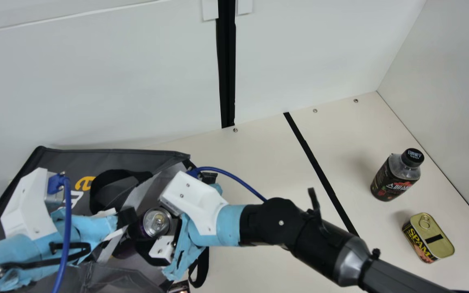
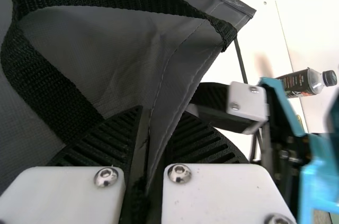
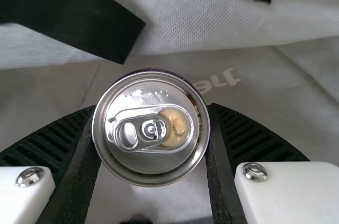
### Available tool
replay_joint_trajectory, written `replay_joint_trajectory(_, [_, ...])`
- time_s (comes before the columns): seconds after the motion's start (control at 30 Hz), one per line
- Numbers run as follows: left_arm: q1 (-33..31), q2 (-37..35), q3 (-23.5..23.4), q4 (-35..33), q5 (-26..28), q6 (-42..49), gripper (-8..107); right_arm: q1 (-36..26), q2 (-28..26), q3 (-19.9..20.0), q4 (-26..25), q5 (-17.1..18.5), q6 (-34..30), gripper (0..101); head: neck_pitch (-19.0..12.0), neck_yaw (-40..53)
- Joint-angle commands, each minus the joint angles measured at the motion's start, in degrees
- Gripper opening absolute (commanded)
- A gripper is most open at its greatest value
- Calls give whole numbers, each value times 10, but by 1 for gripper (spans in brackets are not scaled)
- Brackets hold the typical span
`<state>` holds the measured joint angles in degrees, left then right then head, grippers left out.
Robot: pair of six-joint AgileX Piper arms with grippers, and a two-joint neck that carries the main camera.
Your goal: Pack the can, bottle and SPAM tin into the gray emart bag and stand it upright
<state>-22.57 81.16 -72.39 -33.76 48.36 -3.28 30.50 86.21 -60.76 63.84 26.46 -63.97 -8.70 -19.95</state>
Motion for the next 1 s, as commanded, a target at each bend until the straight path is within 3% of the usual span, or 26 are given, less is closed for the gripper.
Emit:
replay_joint_trajectory(0.0, [0, 0, 0, 0, 0, 0, -8, 5, 11, -2, 2, -5, -5, 3, -13, 0])
replay_joint_trajectory(0.37, [0, 0, 0, 0, 0, 0, -8, 21, 37, -10, 15, -22, -16, 40, -13, 0])
replay_joint_trajectory(0.9, [0, 0, 0, 0, 0, 0, -8, 9, 24, -4, 6, 4, -21, 94, -13, 0])
replay_joint_trajectory(0.97, [0, 0, 0, 0, 0, 0, -8, 6, 19, -2, 4, 9, -21, 95, -13, 0])
